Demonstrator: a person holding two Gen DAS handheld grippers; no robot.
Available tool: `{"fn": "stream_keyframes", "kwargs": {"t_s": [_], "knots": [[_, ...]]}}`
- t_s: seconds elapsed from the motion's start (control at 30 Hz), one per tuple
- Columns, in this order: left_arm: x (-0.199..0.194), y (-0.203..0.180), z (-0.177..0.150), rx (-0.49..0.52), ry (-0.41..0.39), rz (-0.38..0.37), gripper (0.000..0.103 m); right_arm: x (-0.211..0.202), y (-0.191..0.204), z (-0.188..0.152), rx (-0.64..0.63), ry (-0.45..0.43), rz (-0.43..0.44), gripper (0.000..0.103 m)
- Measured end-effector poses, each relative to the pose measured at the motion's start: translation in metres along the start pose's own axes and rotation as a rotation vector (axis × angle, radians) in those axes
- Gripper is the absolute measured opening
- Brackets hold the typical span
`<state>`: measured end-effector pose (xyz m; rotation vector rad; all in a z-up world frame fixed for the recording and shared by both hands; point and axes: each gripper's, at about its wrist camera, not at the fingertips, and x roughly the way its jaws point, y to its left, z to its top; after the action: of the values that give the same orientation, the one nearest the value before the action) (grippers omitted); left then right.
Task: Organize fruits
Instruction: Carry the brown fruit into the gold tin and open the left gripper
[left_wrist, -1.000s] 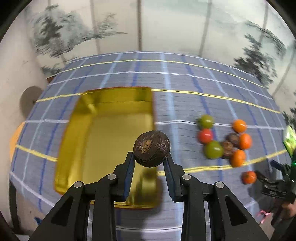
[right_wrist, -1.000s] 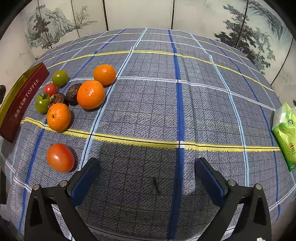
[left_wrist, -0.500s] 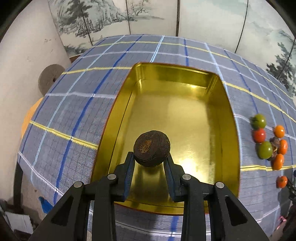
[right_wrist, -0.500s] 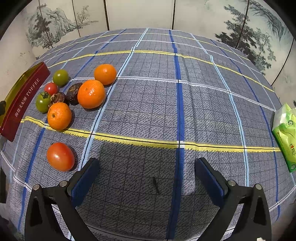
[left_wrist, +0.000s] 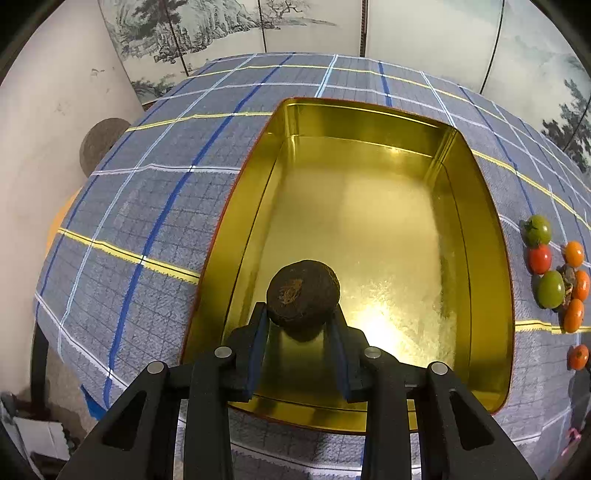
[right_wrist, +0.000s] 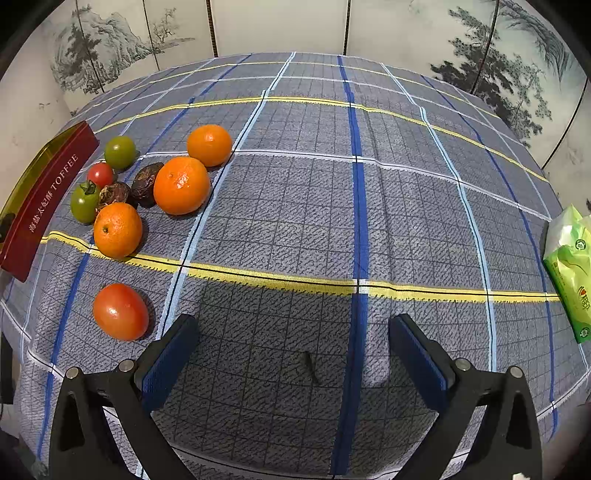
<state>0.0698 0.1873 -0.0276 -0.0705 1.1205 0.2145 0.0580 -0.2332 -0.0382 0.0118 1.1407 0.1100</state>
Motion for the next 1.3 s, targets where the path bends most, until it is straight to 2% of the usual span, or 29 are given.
{"fn": "stream_keyframes", "kwargs": {"t_s": [0.9,1.3], "knots": [[0.007,-0.001,-0.003,0.005,0.015,0.027,0.033,0.000,0.000,-0.002,0.016,-0.010,-0.007,0.103],[0.002,0.000,-0.004,-0.016,0.006,0.011,0.035,-0.006,0.006,-0.011,-0.009,0.006,0.007,0.103]]}}
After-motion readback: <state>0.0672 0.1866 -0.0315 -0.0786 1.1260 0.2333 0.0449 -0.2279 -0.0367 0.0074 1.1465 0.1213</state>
